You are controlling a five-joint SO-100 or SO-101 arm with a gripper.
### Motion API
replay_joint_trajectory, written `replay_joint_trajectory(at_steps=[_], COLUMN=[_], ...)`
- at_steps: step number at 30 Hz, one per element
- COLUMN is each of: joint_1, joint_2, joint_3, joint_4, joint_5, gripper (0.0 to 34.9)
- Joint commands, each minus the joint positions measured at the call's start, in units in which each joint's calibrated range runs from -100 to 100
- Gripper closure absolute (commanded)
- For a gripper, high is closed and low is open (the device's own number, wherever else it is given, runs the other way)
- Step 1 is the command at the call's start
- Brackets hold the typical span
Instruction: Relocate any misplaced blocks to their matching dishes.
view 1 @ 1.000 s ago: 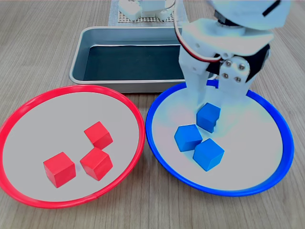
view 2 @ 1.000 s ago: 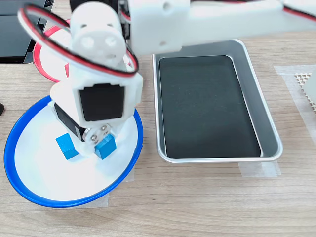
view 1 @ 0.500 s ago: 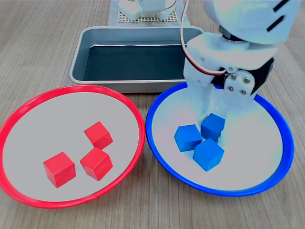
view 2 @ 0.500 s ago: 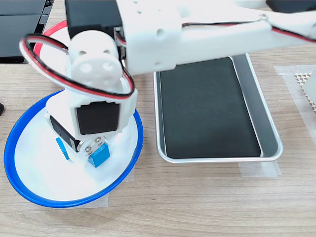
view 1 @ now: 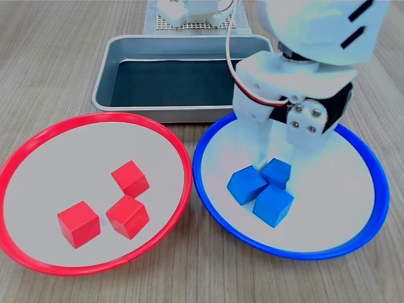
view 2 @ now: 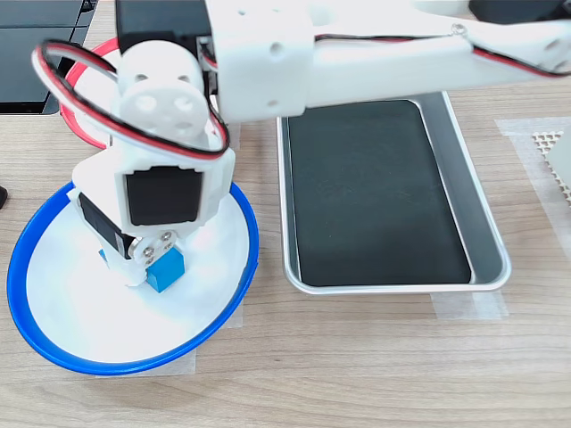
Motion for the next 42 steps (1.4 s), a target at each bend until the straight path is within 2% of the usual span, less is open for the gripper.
replay_joint_trajectory(at_steps=[1,13,18,20,22,27,33,40,42], joint_1=[0.77,3.4,5.85,7.17,9.05,12.44,15.17,15.45,15.54], joint_2=[-2.58,-18.36,-29.7,-35.07,-42.41,-55.97,-71.66,-94.35,-98.27], joint_3=[-1.95,8.06,18.9,26.45,38.01,58.04,78.43,106.01,110.38], joint_4=[0.72,0.39,-2.0,-4.48,-9.1,-15.95,-24.7,-38.48,-40.38], joint_5=[0.68,2.0,3.32,3.91,4.64,5.76,4.44,-0.44,-1.27], gripper=[27.4,24.1,24.6,26.0,29.4,34.6,34.6,34.6,34.6])
